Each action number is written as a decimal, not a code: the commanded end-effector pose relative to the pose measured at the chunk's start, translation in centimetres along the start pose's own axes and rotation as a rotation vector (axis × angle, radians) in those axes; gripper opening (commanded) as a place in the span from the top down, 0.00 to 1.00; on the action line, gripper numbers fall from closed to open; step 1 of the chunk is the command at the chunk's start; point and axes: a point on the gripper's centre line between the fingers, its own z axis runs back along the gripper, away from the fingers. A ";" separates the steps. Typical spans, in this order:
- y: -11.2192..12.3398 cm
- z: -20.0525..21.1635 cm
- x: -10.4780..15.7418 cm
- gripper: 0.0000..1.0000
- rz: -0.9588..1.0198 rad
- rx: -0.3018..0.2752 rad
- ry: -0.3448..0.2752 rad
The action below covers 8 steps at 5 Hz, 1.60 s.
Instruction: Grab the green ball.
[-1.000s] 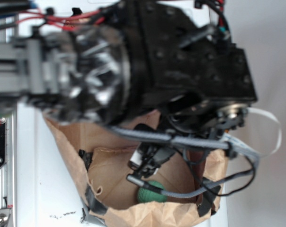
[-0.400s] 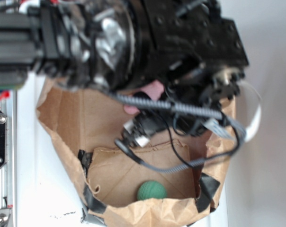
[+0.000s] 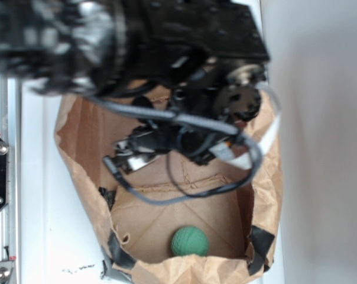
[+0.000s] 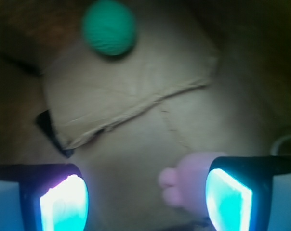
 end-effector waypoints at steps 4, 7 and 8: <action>-2.3 -2.9 5.9 0.00 -0.220 0.180 -0.077; -2.6 -3.4 8.2 0.00 -0.216 0.148 -0.085; -2.6 -3.4 8.2 0.00 -0.216 0.148 -0.085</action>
